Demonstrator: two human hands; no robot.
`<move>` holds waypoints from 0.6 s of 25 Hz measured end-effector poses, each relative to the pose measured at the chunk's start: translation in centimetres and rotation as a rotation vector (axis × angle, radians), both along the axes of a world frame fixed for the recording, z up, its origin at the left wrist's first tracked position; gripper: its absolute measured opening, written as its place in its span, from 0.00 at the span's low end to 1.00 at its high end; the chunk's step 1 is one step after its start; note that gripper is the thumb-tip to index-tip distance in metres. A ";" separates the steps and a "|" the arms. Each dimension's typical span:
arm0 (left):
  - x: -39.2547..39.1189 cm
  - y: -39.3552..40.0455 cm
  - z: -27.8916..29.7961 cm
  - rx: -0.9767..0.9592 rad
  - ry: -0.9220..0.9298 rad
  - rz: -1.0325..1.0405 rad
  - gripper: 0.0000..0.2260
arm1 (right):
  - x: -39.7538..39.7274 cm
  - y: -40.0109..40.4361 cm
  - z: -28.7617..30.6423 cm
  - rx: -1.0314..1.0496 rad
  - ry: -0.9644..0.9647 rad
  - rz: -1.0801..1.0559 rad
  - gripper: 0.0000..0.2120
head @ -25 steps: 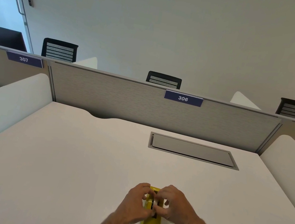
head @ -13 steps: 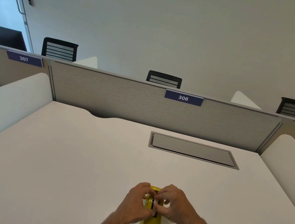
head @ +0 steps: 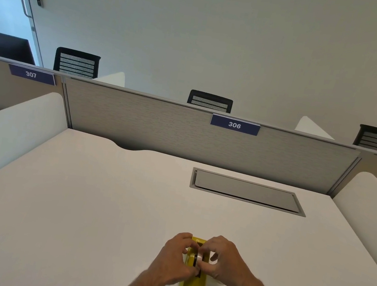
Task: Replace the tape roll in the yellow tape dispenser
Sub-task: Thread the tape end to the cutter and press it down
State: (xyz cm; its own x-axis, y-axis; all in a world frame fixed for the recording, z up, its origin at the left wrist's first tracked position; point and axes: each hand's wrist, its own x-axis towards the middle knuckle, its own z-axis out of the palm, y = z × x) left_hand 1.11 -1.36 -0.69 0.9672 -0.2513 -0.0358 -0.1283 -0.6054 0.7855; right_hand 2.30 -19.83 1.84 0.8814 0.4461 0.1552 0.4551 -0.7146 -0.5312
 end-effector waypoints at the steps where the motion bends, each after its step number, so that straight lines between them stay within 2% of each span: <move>1: 0.0 0.0 0.0 -0.004 0.000 -0.002 0.22 | 0.0 0.0 -0.1 -0.003 -0.001 0.000 0.11; 6: -0.1 -0.1 0.0 -0.002 -0.009 -0.004 0.21 | 0.2 0.0 0.0 0.011 -0.013 -0.024 0.07; 15: -0.2 -0.1 0.1 0.003 -0.026 -0.009 0.21 | 0.4 -0.2 -0.2 0.043 0.011 -0.044 0.06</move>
